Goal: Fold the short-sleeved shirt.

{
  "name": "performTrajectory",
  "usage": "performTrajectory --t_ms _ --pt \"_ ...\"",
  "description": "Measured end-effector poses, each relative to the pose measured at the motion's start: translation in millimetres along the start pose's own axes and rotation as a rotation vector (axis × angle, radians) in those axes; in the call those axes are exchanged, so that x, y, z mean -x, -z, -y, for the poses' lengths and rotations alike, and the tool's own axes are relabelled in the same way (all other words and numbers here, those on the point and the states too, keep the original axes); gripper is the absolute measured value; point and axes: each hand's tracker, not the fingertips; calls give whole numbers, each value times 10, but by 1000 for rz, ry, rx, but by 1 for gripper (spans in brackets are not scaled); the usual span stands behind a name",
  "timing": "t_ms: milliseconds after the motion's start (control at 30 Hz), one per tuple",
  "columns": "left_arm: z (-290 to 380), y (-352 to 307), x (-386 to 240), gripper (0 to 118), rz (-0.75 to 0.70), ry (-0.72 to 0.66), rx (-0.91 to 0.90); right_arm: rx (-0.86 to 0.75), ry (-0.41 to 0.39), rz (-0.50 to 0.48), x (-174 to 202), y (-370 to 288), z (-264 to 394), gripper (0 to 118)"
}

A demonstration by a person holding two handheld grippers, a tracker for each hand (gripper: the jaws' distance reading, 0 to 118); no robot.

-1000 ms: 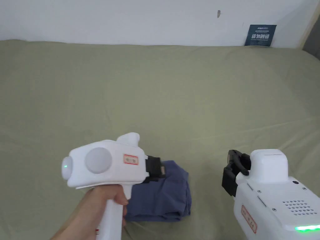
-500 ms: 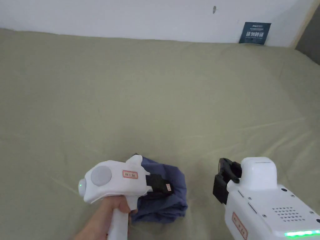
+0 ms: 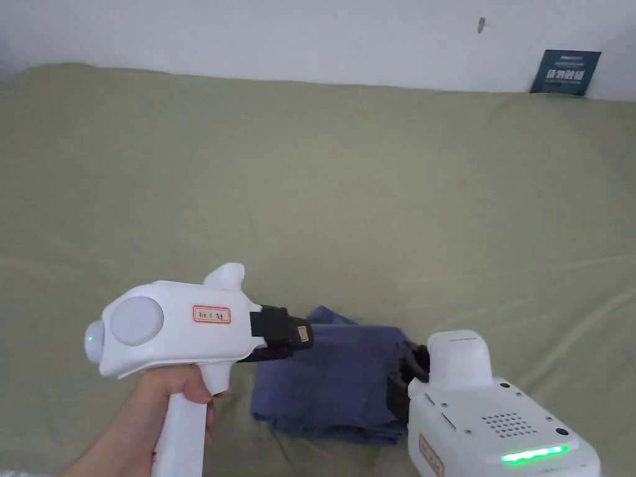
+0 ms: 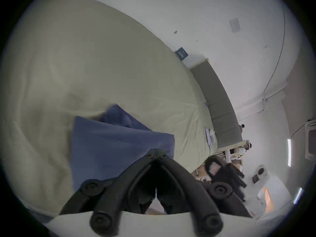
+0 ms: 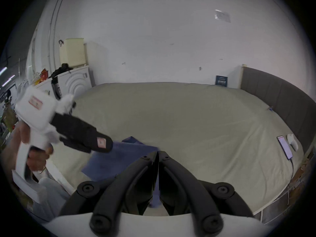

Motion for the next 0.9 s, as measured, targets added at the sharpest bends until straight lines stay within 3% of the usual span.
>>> performTrajectory --t_ms 233,433,467,500,533,567,600,633,900 --pt "-17 -141 445 0 -98 -69 -22 146 -9 37 -62 518 290 6" --pt "23 -108 525 1 -92 -63 46 176 95 5 -219 628 396 6" --pt "20 -95 525 8 -84 -45 60 177 100 2 -235 639 395 6" --pt "15 -80 534 24 -53 -17 74 177 101 0 -244 649 407 6" --pt "7 -63 541 58 -30 -13 92 175 101 -1 -240 640 405 6" --pt "7 -57 521 107 -26 -25 89 174 100 -2 -234 636 406 6" --pt "4 7 527 118 -25 -26 96 173 97 0 -229 634 405 6" --pt "-7 44 539 118 -20 -23 111 173 96 1 -227 634 403 6" --pt "-106 569 710 81 129 -111 216 184 114 -11 -260 640 391 6"
